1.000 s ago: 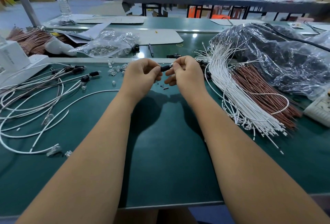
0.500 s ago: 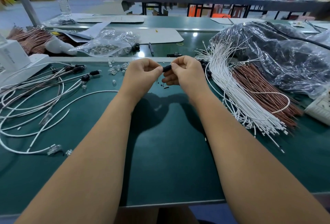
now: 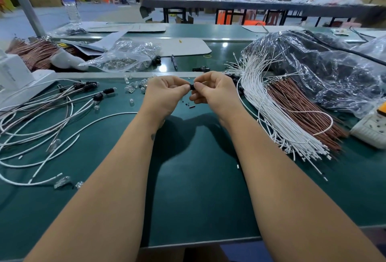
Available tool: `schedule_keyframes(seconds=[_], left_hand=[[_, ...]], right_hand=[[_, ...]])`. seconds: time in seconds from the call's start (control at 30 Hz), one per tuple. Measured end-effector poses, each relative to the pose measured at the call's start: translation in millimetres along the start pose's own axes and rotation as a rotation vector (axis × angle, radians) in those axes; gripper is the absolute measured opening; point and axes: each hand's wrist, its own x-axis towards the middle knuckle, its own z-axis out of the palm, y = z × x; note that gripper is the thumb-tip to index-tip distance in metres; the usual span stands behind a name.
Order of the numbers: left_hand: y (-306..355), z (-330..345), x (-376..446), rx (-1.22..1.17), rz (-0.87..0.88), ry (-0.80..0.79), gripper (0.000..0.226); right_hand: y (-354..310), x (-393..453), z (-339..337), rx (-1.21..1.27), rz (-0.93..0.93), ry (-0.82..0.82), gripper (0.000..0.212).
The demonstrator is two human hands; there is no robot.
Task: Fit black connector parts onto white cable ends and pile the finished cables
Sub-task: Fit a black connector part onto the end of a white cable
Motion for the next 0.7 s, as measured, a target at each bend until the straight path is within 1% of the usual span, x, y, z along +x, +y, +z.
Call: schedule_keyframes(seconds=[0.1, 0.17, 0.2, 0.27, 0.3, 0.33, 0.37, 0.43, 0.5, 0.57, 0.6, 0.7], left_hand=[[0, 1, 1, -0.061, -0.018, -0.020, 0.009], [-1, 2, 0, -0.051, -0.001, -0.019, 0.010], [-2, 3, -2, -0.026, 0.013, -0.019, 0.009], [-4, 4, -4, 0.042, 0.042, -0.021, 0.007], [-5, 4, -4, 0.071, 0.052, -0.025, 0.007], [-6, 3, -3, 0.091, 0.057, -0.028, 0.009], [-7, 3, -3, 0.101, 0.057, -0.031, 0.010], [-9, 2, -2, 0.112, 0.047, -0.045, 0.010], [-10, 4, -2, 0.139, 0.035, -0.064, 0.012], [-11, 5, -2, 0.170, 0.029, -0.077, 0.013], [-11, 5, -2, 0.177, 0.026, -0.082, 0.013], [-11, 4, -3, 0.175, 0.024, -0.098, 0.013]], right_hand=[[-3, -1, 0, 0.030, -0.009, 0.025, 0.007], [-7, -2, -2, -0.017, -0.022, 0.036, 0.003], [-9, -1, -6, -0.125, -0.052, 0.054, 0.005], [-14, 2, -21, -0.535, -0.154, 0.116, 0.012], [-15, 3, -31, -0.734, -0.189, 0.173, 0.014], [-15, 4, -41, -0.869, -0.190, 0.245, 0.016], [-14, 5, -53, -0.928, -0.168, 0.336, 0.017], [-11, 6, -74, -0.986, -0.052, 0.518, 0.020], [-7, 5, -89, -1.008, 0.103, 0.614, 0.024], [-6, 1, -95, -1.056, 0.269, 0.616, 0.029], [-5, 0, -96, -1.078, 0.345, 0.584, 0.030], [2, 4, -100, -1.040, 0.416, 0.533, 0.030]])
